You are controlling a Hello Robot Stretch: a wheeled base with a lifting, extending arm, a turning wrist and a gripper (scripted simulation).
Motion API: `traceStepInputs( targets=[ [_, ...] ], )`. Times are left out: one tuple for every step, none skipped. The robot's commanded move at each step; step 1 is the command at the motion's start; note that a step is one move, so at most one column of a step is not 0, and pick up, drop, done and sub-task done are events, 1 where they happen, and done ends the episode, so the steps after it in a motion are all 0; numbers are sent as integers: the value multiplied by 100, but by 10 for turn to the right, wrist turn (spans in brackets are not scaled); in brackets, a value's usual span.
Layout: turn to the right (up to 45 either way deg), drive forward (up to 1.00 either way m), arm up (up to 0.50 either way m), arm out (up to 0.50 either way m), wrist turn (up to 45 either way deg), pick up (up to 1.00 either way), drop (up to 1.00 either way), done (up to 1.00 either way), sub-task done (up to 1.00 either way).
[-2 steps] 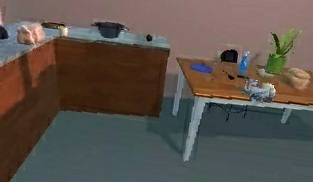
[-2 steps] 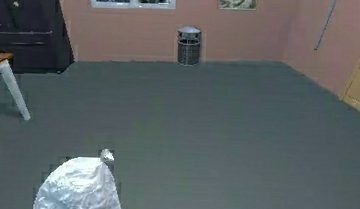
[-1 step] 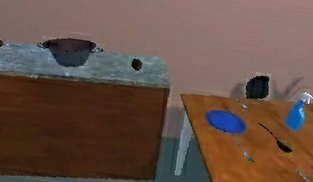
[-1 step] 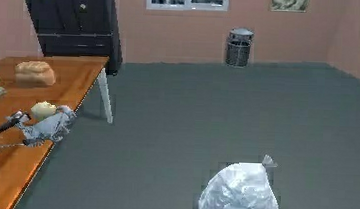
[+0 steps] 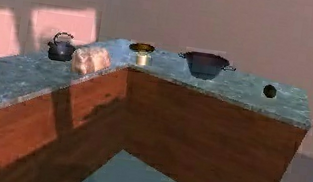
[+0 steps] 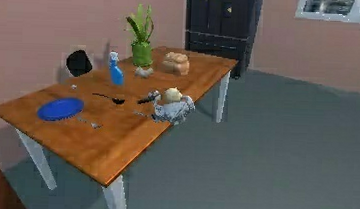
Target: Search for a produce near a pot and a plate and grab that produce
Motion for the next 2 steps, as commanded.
traceStepInputs(
  targets=[
    [0,60,0,0,0,0,0,0,0],
    [-150,0,0,0,0,0,0,0,0]
  ],
)
